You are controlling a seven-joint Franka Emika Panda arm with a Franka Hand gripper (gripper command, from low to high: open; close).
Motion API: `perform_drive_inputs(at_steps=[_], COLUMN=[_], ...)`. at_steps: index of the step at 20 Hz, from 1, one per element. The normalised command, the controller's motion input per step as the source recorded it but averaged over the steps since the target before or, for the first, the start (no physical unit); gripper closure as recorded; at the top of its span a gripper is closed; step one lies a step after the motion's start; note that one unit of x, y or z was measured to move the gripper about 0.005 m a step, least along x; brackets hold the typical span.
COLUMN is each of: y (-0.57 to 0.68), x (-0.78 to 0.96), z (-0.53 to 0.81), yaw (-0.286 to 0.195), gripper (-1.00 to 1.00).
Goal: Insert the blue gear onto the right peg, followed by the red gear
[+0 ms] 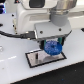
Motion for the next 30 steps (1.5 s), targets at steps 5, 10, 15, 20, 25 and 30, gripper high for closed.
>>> perform_drive_inputs(at_steps=[5, 10, 15, 20, 25, 30], y=[0.01, 0.05, -0.05, -0.04, -0.01, 0.0], x=[0.13, -0.12, 0.06, 0.27, 0.28, 0.3], z=[0.05, 0.21, 0.24, 0.05, -0.02, -0.09], yaw=[0.0, 0.0, 0.0, 0.0, 0.0, 0.0], gripper=[1.0, 1.0, 1.0, 1.0, 1.0, 1.0])
